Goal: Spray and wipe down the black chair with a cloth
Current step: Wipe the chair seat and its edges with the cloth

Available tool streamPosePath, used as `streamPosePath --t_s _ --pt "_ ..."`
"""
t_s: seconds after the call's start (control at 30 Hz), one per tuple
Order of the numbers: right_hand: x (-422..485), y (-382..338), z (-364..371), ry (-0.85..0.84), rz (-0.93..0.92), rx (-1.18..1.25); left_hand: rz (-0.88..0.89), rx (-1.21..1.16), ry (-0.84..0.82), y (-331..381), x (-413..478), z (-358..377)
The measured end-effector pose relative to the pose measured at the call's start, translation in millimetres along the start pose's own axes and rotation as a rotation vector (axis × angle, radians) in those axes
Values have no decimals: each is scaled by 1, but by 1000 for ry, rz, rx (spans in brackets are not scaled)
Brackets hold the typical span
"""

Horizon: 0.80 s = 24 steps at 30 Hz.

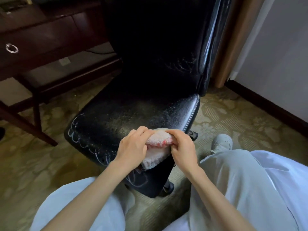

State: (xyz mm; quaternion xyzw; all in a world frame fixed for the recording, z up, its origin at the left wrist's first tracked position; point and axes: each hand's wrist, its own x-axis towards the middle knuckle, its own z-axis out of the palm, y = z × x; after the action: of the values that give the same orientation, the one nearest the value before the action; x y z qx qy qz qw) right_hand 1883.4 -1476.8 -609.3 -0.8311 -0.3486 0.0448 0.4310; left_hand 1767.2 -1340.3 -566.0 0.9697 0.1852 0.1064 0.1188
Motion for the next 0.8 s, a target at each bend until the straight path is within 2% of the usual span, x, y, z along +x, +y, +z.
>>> streamPosePath --t_s 0.1,0.23,0.6,0.8 --pt "19 -7 13 -132 -85 -123 -73 16 -58 -23 8 -4" --pt "24 -2 29 -315 -114 -284 -100 -16 -230 -41 0 12" --pt "28 19 11 -312 -164 -357 -31 56 -307 -19 1 29" --pt "40 26 2 -320 -138 -385 -50 80 -275 -2 9 38"
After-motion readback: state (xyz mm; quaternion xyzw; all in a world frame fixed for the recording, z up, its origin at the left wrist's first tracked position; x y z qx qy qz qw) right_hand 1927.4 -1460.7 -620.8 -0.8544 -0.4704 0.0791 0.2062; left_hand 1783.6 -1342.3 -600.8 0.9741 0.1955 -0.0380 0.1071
